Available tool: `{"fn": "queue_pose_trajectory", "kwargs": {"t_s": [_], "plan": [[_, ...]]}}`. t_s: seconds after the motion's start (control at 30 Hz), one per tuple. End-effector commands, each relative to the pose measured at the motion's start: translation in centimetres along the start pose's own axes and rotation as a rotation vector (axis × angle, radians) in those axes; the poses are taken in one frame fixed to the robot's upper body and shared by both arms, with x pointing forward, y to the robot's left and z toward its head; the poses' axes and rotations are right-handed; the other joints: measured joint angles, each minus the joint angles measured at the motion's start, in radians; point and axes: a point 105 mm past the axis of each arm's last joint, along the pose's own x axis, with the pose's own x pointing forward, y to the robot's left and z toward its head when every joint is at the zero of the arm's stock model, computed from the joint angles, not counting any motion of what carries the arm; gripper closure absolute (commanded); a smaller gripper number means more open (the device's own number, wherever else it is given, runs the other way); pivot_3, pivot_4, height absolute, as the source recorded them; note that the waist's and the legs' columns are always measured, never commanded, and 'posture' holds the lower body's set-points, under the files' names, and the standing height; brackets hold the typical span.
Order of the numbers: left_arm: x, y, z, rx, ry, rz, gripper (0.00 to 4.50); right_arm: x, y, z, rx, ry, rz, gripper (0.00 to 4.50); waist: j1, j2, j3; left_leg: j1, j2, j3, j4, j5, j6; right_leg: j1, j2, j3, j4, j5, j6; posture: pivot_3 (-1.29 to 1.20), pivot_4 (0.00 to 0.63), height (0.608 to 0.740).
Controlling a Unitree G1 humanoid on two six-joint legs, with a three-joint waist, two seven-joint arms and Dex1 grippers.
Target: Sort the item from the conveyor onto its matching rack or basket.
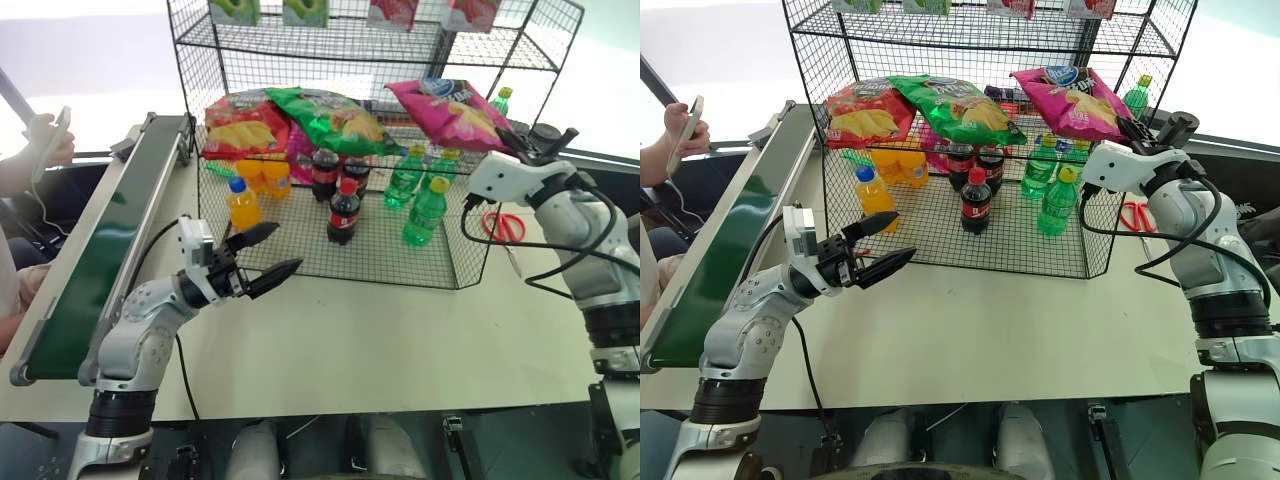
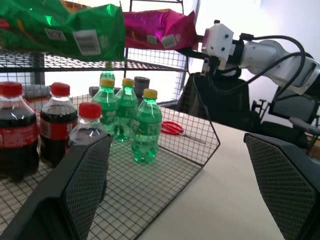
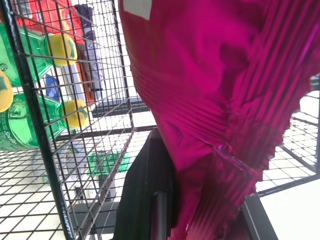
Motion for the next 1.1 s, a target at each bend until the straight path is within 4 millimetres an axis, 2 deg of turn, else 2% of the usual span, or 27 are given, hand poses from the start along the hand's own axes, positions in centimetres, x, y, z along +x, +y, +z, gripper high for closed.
{"fn": "queue_pose_trajectory", "kwargs": {"t_s": [0.03, 0.47, 0.5, 0.53, 0.67, 0.73, 0.83, 1.0, 1.1], "plan": [[1.0, -0.5, 1.5, 0.067, -0.056, 0.0, 0.0, 0.4, -1.9, 0.2, 0.002, -0.011, -0.06, 4.4, -0.001, 0.0, 0.0, 0.0, 0.0, 0.0, 0.0, 0.0, 0.0, 0.0, 0.0, 0.0, 0.0, 0.0, 0.0, 0.0, 0.15, 0.726], [1.9, -1.0, 1.6, 0.049, -0.094, 0.014, 0.0, 0.7, -1.4, 0.6, 0.061, -0.024, -0.041, 4.4, -0.002, 0.0, 0.0, 0.0, 0.0, 0.0, 0.0, 0.0, 0.0, 0.0, 0.0, 0.0, 0.0, 0.0, 0.0, 0.0, 0.15, 0.726], [2.0, -1.1, 1.5, 0.046, -0.094, 0.013, 0.0, 0.7, -1.3, 0.6, 0.062, -0.025, -0.034, 3.36, -0.002, 0.0, 0.0, 0.0, 0.0, 0.0, 0.0, 0.0, 0.0, 0.0, 0.0, 0.0, 0.0, 0.0, 0.0, 0.0, 0.15, 0.726], [2.0, -1.1, 1.4, 0.045, -0.093, 0.013, 0.0, 0.7, -1.2, 0.6, 0.058, -0.023, -0.026, 3.04, -0.002, 0.0, 0.0, 0.0, 0.0, 0.0, 0.0, 0.0, 0.0, 0.0, 0.0, 0.0, 0.0, 0.0, 0.0, 0.0, 0.15, 0.726], [2.1, -1.5, 1.1, 0.046, -0.087, 0.006, 0.0, 0.5, -1.9, 0.9, 0.086, -0.038, -0.028, 1.05, -0.002, 0.0, 0.0, 0.0, 0.0, 0.0, 0.0, 0.0, 0.0, 0.0, 0.0, 0.0, 0.0, 0.0, 0.0, 0.0, 0.15, 0.726], [2.2, -1.5, 1.0, 0.047, -0.086, 0.003, 0.0, 0.3, -1.7, 1.9, 0.163, -0.095, 0.018, 0.04, -0.002, 0.0, 0.0, 0.001, 0.0, 0.0, 0.0, 0.0, 0.0, 0.0, 0.0, 0.0, 0.001, 0.0, 0.0, 0.0, 0.15, 0.726], [2.2, -1.4, 0.9, 0.051, -0.083, 0.006, 0.0, -0.4, -2.2, 3.9, 0.28, -0.208, 0.07, 0.04, -0.004, 0.0, 0.0, 0.001, 0.0, 0.0, 0.0, 0.0, 0.0, 0.001, 0.0, 0.0, 0.0, 0.0, 0.0, 0.0, 0.15, 0.726], [2.2, -1.6, 0.5, 0.052, -0.074, 0.001, 0.0, -1.1, -2.9, 4.0, 0.238, -0.255, 0.128, 0.04, 0.002, 0.0, 0.0, 0.001, 0.0, 0.0, 0.0, 0.0, 0.0, 0.001, 0.0, 0.0, 0.0, 0.0, 0.0, 0.0, 0.15, 0.726], [2.4, -1.8, 0.4, 0.058, -0.067, -0.008, 0.0, -1.6, -2.0, 4.1, 0.276, -0.282, 0.181, 0.04, 0.001, 0.0, 0.0, 0.001, 0.0, 0.0, 0.0, 0.0, 0.001, 0.001, 0.0, 0.0, 0.0, 0.0, 0.0, 0.0, 0.15, 0.726]]}}
